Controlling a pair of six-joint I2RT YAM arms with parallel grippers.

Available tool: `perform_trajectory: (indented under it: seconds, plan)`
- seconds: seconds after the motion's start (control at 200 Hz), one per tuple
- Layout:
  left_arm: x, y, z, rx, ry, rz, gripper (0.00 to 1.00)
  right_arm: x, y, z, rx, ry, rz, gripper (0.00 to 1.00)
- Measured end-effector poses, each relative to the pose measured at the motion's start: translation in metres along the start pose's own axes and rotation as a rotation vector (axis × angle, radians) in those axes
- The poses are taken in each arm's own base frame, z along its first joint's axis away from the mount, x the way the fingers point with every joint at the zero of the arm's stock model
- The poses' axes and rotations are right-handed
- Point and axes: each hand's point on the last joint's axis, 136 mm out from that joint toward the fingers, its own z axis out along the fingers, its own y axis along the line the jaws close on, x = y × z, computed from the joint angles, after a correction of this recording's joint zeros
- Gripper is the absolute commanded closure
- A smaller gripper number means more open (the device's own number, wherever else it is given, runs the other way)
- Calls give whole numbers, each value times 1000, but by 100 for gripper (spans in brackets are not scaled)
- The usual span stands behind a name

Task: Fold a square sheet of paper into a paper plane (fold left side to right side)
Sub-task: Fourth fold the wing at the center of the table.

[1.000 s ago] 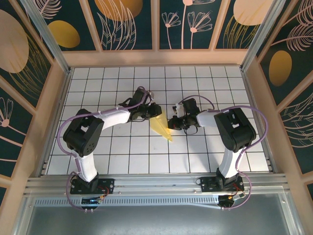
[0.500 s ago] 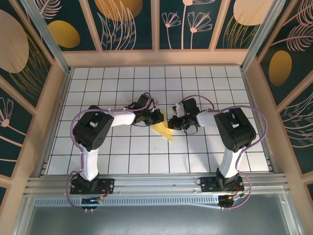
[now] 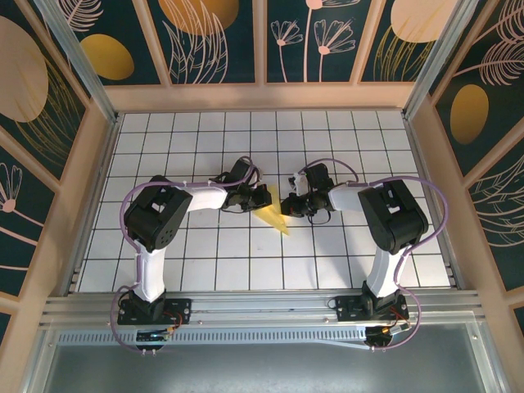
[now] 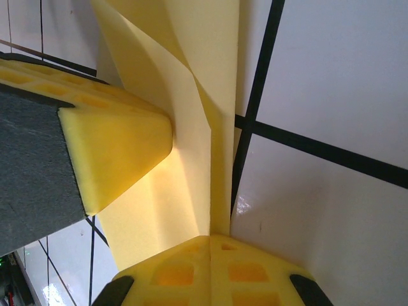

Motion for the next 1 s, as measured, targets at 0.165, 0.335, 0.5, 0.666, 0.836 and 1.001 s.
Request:
perform_trajectory:
  seconds: [0.165,0.335,0.5,0.666,0.836,1.001]
  plan:
    - [1,2,1,-7,-4,-1,94,0,0,0,-1,1,1,99]
    - [1,3,1,-7,-6,0,94,-1,1,-1,3,6,6,94]
    - [1,3,1,-8,-6,0,95,-3,1,-2,16,9,12,88]
    - [1,3,1,-8,-6,0,95,-10,3,-9,28,-13,15,79]
    - [0,3,1,-9,-7,0,96,-27,15,-32,10,-81,-9,78]
    - [0,3,1,-9,-7,0,96,-27,30,-50,-53,-109,-27,100]
